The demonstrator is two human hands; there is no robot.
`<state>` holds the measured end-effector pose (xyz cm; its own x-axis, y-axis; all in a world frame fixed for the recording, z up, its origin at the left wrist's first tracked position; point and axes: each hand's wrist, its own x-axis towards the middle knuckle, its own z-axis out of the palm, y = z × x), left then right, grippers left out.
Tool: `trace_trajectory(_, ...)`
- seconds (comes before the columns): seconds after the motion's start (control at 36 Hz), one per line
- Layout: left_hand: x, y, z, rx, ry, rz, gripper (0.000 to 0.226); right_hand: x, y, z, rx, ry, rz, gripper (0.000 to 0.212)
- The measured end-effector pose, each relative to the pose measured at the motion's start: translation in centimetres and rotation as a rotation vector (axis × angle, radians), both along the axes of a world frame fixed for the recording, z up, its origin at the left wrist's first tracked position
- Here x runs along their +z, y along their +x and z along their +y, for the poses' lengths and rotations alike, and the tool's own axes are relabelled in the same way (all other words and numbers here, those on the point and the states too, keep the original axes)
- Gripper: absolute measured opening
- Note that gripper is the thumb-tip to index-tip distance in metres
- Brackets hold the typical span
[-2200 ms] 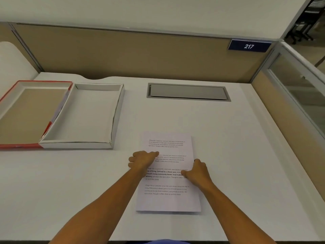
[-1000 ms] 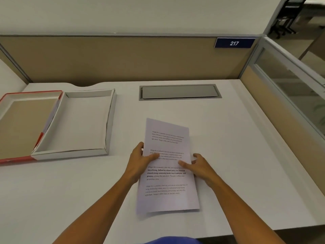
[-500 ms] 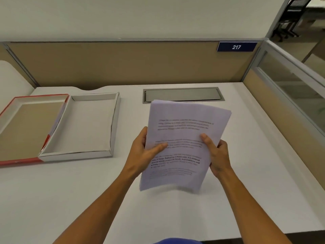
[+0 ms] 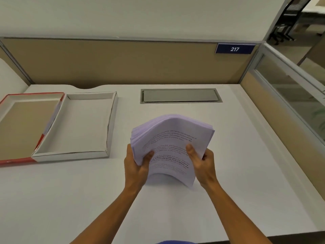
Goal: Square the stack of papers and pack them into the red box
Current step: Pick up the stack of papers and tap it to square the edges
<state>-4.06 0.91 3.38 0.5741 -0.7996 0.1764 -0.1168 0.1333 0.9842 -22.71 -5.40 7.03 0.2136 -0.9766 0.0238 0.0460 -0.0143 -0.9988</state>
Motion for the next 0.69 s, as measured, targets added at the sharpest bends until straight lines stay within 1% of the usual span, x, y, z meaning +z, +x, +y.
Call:
trace_trajectory(0.08,-0.3,0.3,0.2,-0.027,-0.006,-0.006,0.060,-0.2,-0.5,0.0,0.040,-0.005,-0.006,0.016)
trace_trajectory(0.11,-0.4,0.6,0.2,-0.040,-0.004,-0.009,0.062,-0.3,-0.7,0.0,0.064,-0.013,-0.009,0.018)
trace_trajectory(0.22,-0.4,0.9,0.8,-0.093,-0.019,0.011,0.069,-1.0,-1.1,0.3,0.146,-0.004,-0.048,0.036)
trace_trajectory(0.28,0.0,0.6,1.1,-0.116,-0.034,0.008,0.060,-1.4,-0.7,0.6,0.132,-0.005,-0.062,0.040)
trace_trajectory(0.36,0.2,0.3,1.4,-0.108,-0.053,0.034,0.059,-2.0,0.1,1.2,0.004,-0.041,-0.045,0.040)
trace_trajectory(0.42,0.4,0.1,1.7,-0.098,-0.066,0.025,0.052,-2.3,0.3,1.5,-0.046,-0.051,-0.036,0.041)
trace_trajectory(0.47,0.9,0.4,1.9,-0.101,-0.077,-0.014,0.046,-2.4,0.1,1.5,-0.048,-0.047,-0.037,0.041)
trace_trajectory(0.56,1.5,1.4,1.9,-0.125,-0.099,-0.081,0.045,-2.0,-0.9,1.1,-0.025,-0.041,-0.056,0.042)
trace_trajectory(0.69,0.8,1.7,2.1,-0.152,-0.036,-0.041,0.051,-1.6,-1.6,0.7,0.036,-0.016,-0.060,0.043)
